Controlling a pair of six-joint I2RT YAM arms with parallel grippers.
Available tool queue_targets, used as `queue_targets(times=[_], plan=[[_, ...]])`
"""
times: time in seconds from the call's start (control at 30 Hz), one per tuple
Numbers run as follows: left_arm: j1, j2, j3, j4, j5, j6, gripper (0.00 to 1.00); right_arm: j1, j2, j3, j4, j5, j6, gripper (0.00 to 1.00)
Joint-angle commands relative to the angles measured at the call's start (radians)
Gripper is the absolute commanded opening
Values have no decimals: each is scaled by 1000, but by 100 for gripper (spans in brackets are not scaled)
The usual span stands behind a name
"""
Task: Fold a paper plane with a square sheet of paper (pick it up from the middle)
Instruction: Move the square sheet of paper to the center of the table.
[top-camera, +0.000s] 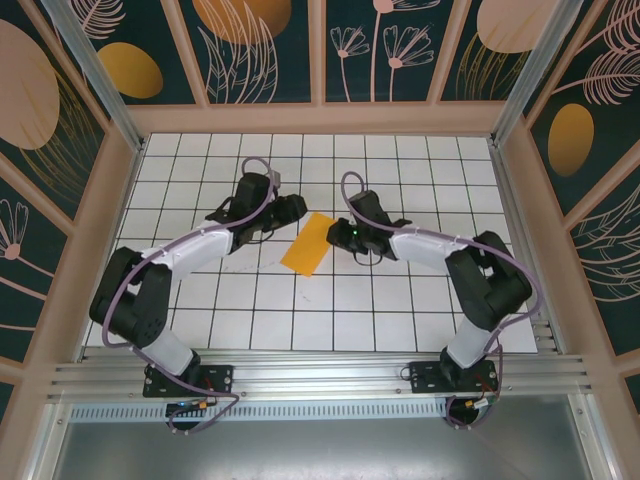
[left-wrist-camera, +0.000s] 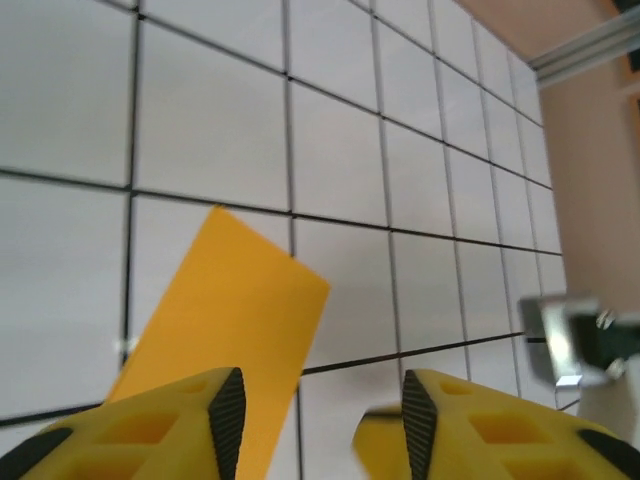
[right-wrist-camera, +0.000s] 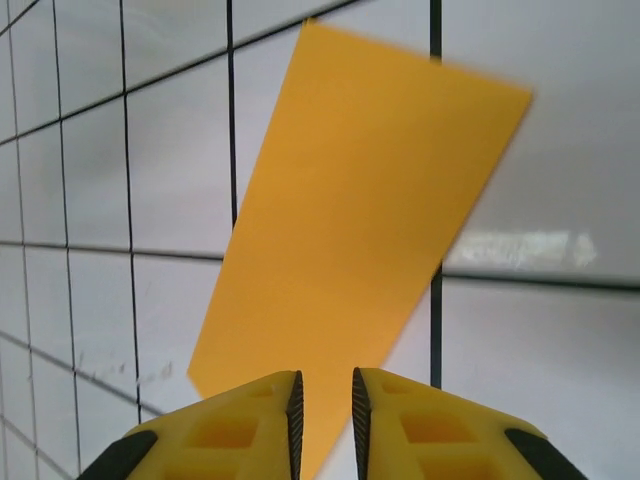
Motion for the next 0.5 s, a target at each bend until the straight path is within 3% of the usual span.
queue_targets(times=[0.0, 0.37, 0.47], plan=[[7, -42, -87, -22, -14, -2, 54, -16, 101, 109, -87, 72, -52, 24], [45, -211, -285, -18, -132, 8, 96, 29, 385, 414, -279, 198, -226, 28], [48, -251, -318, -28, -156, 38, 99, 79, 428, 437, -321, 220, -393, 28]])
